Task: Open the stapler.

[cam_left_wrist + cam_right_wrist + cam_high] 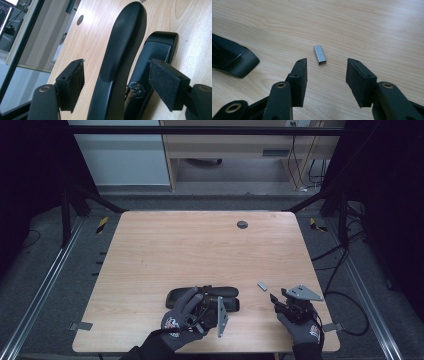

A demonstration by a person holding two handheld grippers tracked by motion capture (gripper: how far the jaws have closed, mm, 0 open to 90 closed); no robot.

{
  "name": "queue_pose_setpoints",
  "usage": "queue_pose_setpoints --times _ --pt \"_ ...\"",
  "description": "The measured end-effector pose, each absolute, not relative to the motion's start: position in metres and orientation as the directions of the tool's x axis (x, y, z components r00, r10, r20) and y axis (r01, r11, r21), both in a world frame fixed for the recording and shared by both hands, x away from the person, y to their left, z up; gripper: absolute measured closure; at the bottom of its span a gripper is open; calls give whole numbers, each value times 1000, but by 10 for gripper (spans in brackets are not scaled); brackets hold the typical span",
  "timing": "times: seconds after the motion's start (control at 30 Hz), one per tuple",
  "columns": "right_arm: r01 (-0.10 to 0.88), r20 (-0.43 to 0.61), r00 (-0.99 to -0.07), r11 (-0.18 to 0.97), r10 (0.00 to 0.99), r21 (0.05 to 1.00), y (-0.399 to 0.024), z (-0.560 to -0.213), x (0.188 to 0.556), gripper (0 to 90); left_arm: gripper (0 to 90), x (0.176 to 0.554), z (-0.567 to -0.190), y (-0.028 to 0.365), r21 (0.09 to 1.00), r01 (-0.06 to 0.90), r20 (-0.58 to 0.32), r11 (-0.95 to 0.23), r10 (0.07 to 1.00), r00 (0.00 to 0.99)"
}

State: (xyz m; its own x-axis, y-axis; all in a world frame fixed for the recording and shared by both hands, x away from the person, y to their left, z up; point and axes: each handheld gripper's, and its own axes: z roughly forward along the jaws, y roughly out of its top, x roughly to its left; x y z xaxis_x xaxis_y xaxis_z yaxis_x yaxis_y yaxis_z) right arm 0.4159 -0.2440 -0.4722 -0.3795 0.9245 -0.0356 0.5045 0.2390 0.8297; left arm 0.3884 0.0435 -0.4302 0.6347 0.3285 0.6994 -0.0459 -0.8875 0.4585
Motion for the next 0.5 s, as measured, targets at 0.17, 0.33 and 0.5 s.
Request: queue_pose_setpoints --times 0.17,0.33,0.5 --pt "503 -35 -387 243 921 829 -242 -473 416 531 289 391 -433 38 436 -50 713 -899 311 629" --pt "507 -30 -392 244 919 827 -241 -473 416 538 296 394 -436 32 408 -55 730 -911 289 620" --pt "507 -29 -398 246 917 826 -240 -473 416 546 306 397 -439 29 383 -59 744 -922 270 612"
